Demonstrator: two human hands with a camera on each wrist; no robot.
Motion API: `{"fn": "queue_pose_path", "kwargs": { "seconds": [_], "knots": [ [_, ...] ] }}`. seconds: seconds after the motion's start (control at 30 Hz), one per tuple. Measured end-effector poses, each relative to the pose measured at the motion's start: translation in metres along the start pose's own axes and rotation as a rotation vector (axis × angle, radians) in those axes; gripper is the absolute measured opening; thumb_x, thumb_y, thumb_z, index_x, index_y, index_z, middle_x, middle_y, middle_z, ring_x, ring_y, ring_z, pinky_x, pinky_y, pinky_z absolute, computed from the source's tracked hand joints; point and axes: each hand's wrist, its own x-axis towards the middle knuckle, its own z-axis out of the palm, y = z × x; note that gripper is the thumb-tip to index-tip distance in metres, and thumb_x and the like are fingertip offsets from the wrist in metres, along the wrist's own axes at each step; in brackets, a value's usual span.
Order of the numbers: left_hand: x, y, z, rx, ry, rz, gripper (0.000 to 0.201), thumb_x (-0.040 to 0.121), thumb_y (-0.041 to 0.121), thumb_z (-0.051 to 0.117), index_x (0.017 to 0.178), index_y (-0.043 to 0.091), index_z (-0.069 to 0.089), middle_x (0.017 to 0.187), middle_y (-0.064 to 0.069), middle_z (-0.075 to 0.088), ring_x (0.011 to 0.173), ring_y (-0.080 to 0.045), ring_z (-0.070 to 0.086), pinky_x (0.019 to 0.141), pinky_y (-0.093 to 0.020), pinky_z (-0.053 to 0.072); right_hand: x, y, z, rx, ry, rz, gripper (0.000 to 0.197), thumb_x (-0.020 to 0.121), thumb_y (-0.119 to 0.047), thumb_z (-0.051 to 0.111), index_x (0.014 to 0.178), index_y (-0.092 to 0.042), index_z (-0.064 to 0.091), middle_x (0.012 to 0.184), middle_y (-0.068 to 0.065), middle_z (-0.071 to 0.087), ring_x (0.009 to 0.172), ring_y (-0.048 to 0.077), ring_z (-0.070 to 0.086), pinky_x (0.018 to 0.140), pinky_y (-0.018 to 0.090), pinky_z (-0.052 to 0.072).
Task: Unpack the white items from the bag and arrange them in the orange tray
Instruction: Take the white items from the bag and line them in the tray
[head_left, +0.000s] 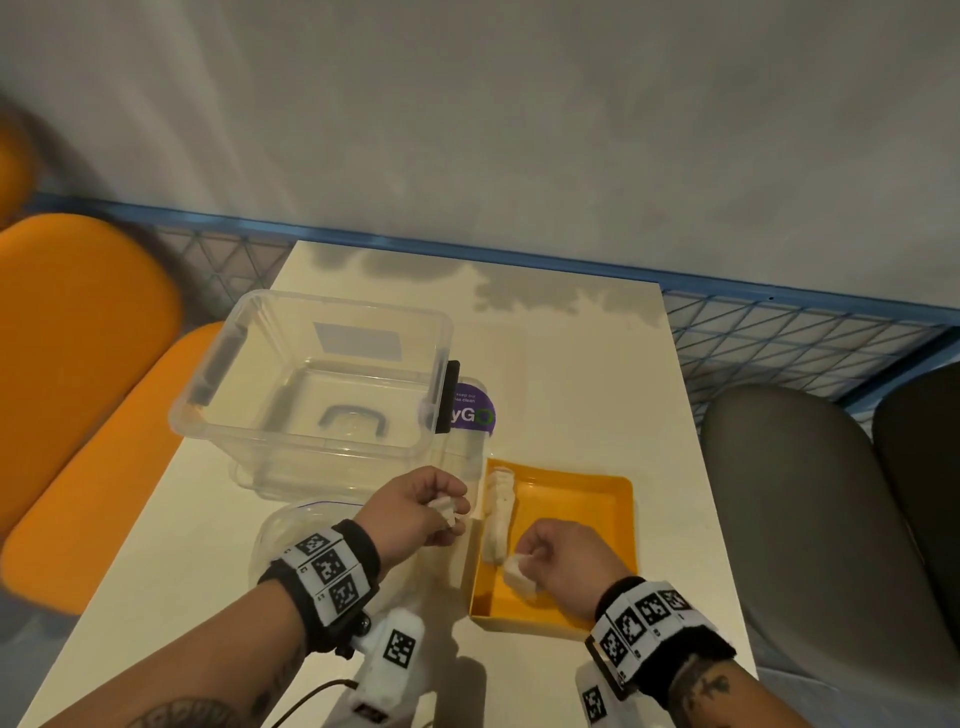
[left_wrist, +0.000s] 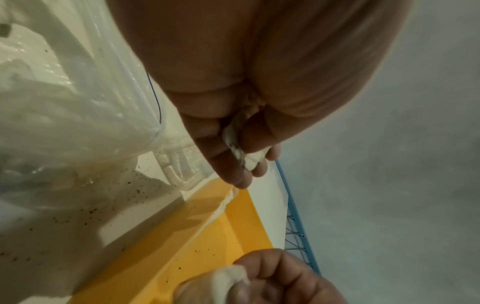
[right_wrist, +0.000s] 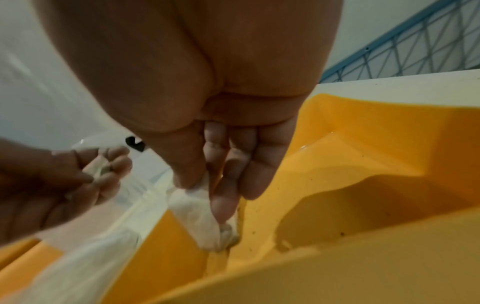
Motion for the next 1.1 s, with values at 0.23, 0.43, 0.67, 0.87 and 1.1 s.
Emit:
{"fn": "queue_pose_path", "kwargs": {
  "seconds": [0.23,0.43,0.67,0.87,1.1],
  "knots": [
    [0.004,-0.012,-0.010,-0.029,0.012,0.022,0.036,0.083,-0.021,0.057,0.105,0.007,0.065,0.099,-0.014,0.072,0.091,-0.034,0.074,0.084,-0.044,0.059,0.031,-0.006,0.023,-0.147,-0.035,0.042,0.003,0.085,-0.028,0.068,0.084,-0.031,0.066,0.088,-0.010,0.067,0.081,0.010,0.062,0.072,0.026,0.053],
    [0.004,-0.014,-0.014,-0.020,0.014,0.005,0.036,0.082,-0.019,0.058,0.105,0.007,0.066,0.101,-0.015,0.071,0.093,-0.035,0.073,0.086,-0.046,0.059,0.055,-0.007,0.024,-0.049,0.066,0.140,0.011,0.081,-0.032,0.072,0.074,-0.034,0.065,0.086,-0.014,0.067,0.082,0.009,0.063,0.079,0.032,0.056],
    [0.004,-0.014,-0.012,0.005,-0.007,-0.030,0.034,0.084,-0.018,0.058,0.104,0.008,0.068,0.098,-0.014,0.071,0.089,-0.034,0.074,0.087,-0.047,0.059,0.062,-0.005,0.027,0.043,0.094,0.152,0.008,0.080,-0.033,0.076,0.080,-0.032,0.068,0.088,-0.013,0.068,0.085,0.009,0.064,0.083,0.031,0.056],
    [0.006,-0.013,-0.011,0.024,-0.012,-0.047,0.033,0.085,-0.017,0.057,0.105,0.007,0.067,0.097,-0.013,0.071,0.089,-0.032,0.074,0.088,-0.048,0.060,0.061,0.007,0.012,0.073,0.163,0.289,0.008,0.085,-0.029,0.067,0.091,-0.033,0.064,0.100,-0.006,0.069,0.088,0.017,0.066,0.075,0.031,0.055],
    [0.011,-0.019,0.001,0.143,-0.061,-0.123,0.037,0.082,-0.015,0.057,0.103,0.014,0.069,0.108,-0.012,0.070,0.093,-0.032,0.073,0.085,-0.042,0.061,0.060,0.007,0.034,0.086,-0.022,0.349,0.018,0.072,-0.019,0.068,0.083,-0.032,0.062,0.080,-0.001,0.072,0.074,0.020,0.071,0.071,0.040,0.062]
  ]
}}
